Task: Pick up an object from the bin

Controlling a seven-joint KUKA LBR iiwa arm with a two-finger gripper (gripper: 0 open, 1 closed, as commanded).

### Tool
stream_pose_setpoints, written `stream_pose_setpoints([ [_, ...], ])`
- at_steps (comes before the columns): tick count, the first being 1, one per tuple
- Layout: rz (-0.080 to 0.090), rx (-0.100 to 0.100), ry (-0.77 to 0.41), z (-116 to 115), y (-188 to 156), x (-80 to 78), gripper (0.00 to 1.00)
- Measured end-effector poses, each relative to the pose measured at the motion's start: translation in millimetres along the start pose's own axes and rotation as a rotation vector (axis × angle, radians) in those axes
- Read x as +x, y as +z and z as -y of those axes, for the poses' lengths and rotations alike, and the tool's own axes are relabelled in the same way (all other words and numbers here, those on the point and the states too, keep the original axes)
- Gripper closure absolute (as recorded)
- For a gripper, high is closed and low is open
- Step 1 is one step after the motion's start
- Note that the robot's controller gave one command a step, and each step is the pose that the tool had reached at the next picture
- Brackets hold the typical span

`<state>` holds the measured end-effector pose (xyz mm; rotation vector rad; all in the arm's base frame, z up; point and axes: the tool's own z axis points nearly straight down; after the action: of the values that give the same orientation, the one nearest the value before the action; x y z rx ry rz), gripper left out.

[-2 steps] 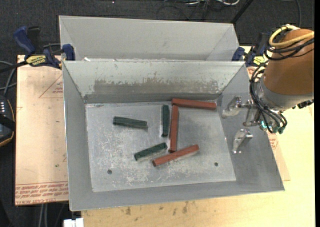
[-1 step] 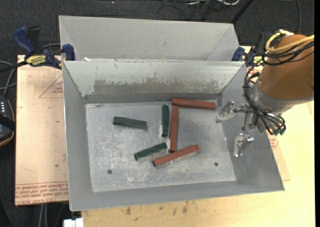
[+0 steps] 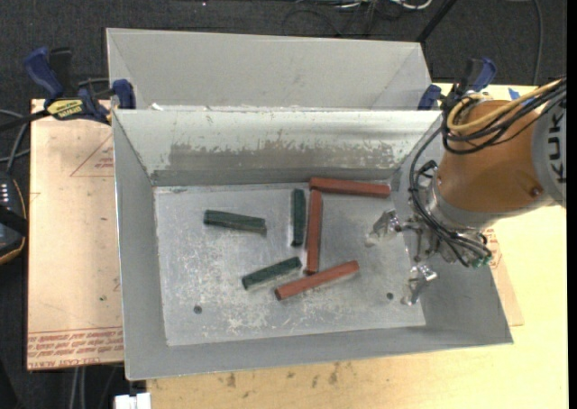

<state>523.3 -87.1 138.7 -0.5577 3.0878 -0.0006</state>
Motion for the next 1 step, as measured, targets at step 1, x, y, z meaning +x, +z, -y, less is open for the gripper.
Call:
stream_pose_setpoints([
  [1,0.0,0.0,0.309,-11.9,37.0,-40.6,0.0],
])
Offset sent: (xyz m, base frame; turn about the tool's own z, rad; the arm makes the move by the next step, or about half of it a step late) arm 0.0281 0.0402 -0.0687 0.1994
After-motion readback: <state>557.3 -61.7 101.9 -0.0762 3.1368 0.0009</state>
